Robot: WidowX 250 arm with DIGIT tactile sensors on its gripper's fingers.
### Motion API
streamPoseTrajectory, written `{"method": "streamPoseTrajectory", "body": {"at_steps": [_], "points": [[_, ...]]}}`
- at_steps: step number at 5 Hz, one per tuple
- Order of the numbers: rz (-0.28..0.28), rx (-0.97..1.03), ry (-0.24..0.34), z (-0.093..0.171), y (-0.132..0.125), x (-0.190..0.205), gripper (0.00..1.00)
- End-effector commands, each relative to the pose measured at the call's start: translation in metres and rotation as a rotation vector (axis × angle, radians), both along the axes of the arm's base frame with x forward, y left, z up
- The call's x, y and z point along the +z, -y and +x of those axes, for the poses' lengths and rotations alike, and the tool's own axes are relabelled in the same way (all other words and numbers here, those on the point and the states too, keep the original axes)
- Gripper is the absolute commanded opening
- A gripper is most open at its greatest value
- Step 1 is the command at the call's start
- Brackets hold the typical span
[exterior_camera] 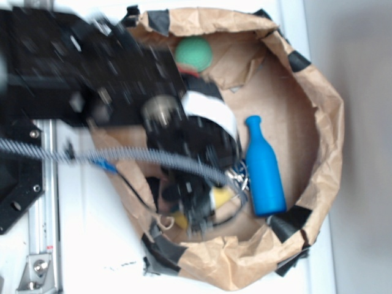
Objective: Grab the green sponge.
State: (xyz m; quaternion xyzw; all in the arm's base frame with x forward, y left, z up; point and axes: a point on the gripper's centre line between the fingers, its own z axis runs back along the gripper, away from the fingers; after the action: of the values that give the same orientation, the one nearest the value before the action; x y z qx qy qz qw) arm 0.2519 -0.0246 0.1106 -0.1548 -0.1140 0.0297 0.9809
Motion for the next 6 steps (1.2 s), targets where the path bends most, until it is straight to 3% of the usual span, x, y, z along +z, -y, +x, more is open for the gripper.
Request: {"method": "streamPoseTrajectory", "body": {"at_steps": [1,2,4,6], "points": [[0.16,-0.035,0.162,0.007,-0.038,0.059,0.0],[0.133,0.077,0.075,0.008,-0.038,0.048,1.0],[0.024,0.048,-0.071,0.013,-0.008,-0.012,1.0],[-0.185,0.031,-0.205,0.006,0.029,-0.018,1.0]]}}
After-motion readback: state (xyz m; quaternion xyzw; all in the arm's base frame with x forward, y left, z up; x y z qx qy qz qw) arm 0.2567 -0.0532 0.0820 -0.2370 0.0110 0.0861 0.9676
